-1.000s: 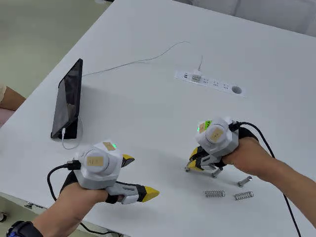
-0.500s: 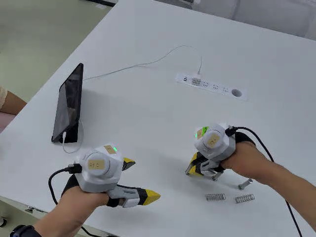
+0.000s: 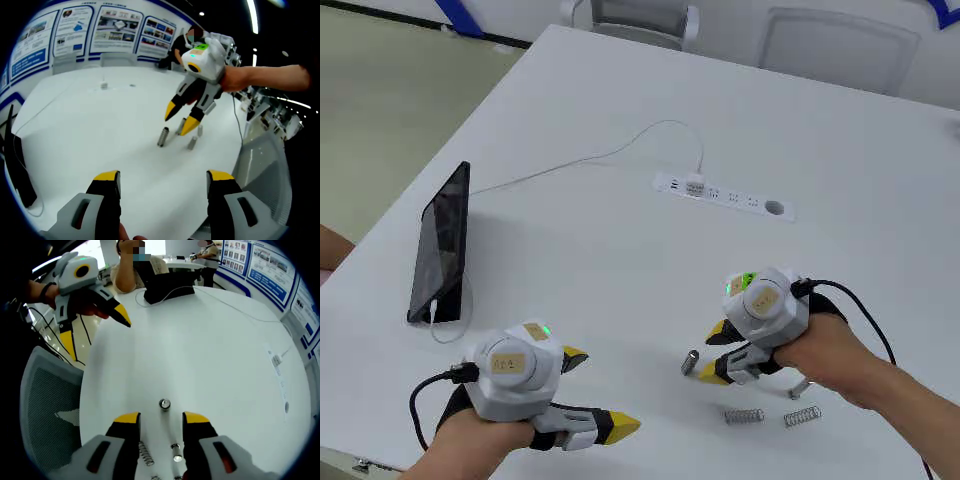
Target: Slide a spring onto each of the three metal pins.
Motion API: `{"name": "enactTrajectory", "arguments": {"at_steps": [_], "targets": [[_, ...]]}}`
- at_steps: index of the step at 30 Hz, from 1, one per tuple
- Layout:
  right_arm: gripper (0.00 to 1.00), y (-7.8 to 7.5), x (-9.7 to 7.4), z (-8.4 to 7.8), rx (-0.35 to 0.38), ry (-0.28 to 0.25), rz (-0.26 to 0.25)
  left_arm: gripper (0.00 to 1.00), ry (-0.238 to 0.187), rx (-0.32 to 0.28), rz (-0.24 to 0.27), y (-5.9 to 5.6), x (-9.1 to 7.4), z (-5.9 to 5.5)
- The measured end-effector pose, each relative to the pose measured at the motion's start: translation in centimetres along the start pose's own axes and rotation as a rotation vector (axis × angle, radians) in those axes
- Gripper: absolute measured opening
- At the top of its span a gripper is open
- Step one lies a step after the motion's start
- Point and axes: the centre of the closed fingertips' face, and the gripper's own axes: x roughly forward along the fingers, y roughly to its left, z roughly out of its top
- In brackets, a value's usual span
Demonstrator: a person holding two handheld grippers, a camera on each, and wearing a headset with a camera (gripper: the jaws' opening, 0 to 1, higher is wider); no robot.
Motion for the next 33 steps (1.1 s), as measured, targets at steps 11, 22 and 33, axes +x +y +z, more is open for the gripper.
{"name": "enactTrajectory", "arguments": {"at_steps": [11,22,33], "targets": [[0.43,0.6,-1.5,-0.5,0.211,-0.170,-0.072,0.71,-0.008,-0.007,-0.001,-0.6,0.0,0.6],[0.48,0.7,-2.9,-0.9,0.343,-0.302,-0.148,0.71,-0.016,-0.016,0.010,-0.9,0.0,0.9],[0.53,1.2,-4.3,-3.6,0.448,-0.356,-0.212,0.72,-0.027,-0.045,0.024,-0.9,0.3,1.1]]}}
